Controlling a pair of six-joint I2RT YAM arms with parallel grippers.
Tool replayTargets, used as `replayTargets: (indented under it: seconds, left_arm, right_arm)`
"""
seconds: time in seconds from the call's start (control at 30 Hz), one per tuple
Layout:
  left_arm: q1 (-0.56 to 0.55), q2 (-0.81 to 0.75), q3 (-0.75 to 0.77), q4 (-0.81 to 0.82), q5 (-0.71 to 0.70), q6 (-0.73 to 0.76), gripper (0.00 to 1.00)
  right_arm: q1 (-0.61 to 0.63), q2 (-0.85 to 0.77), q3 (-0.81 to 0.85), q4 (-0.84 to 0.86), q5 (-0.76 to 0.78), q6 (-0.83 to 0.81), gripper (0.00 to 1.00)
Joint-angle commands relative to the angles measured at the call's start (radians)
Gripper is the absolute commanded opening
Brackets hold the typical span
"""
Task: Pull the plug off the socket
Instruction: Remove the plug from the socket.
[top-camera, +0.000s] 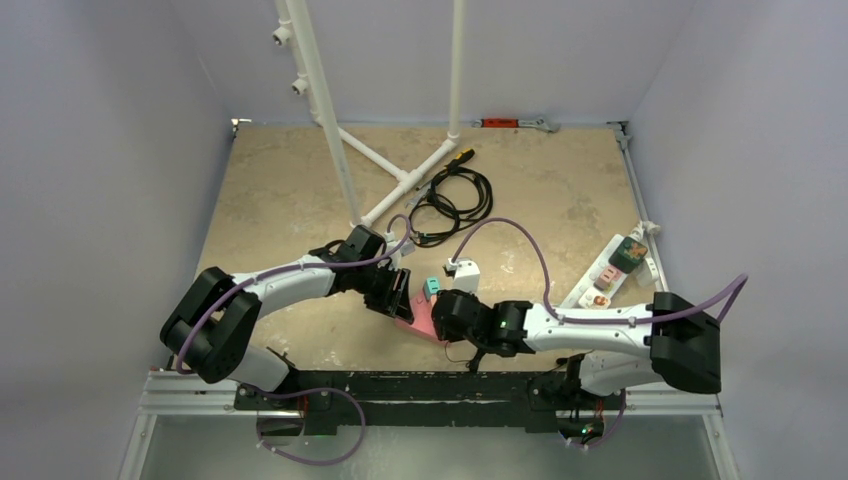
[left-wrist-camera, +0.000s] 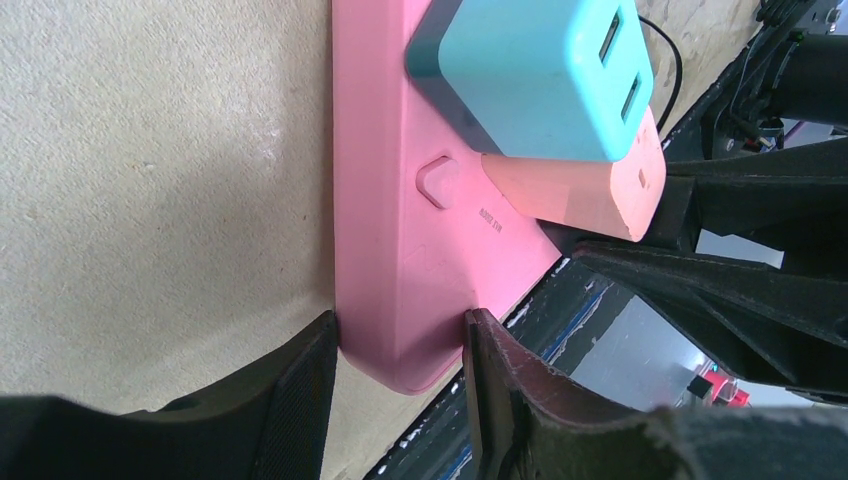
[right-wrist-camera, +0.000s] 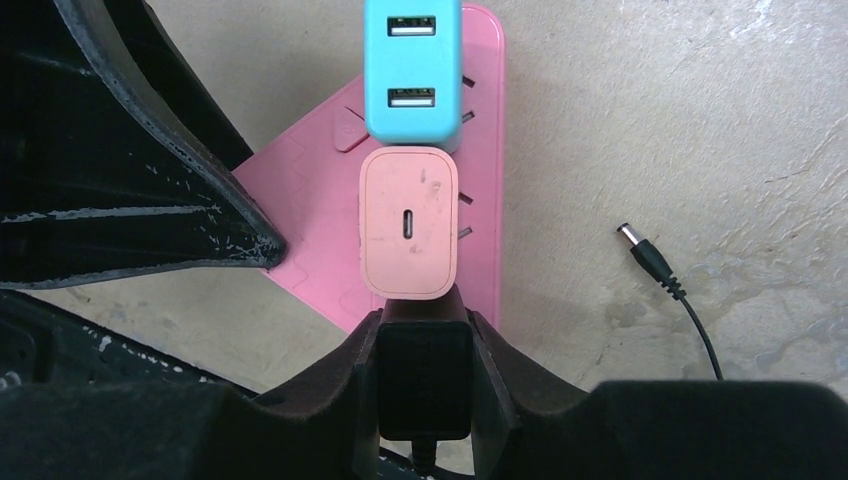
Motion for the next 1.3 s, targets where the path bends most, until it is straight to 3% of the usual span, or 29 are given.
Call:
replayTargets:
  seconds: [0.0, 0.5, 0.9, 1.27]
  left_arm:
    - [0.007, 0.019, 0.004, -0.03, -0.147, 0.047, 0.0]
    - [0.007, 0.019, 0.004, -0.03, -0.147, 0.049, 0.0]
    - [0.007, 0.019, 0.004, -0.032, -0.147, 0.049, 0.0]
    - [0.007, 0.02, 0.002, -0.032, -0.145, 0.049, 0.0]
  right_arm:
    - [0.021, 0.031, 0.079, -0.1, 0.11, 0.041, 0.0]
    - [0.069, 0.162, 0.202, -0.27, 0.212, 0.119, 0.0]
    - [0.01, 0.001, 0.06, -0.025, 0.013, -0.02, 0.0]
    - [-0.023, -0.026, 0.029, -0.028, 0.003, -0.02, 0.0]
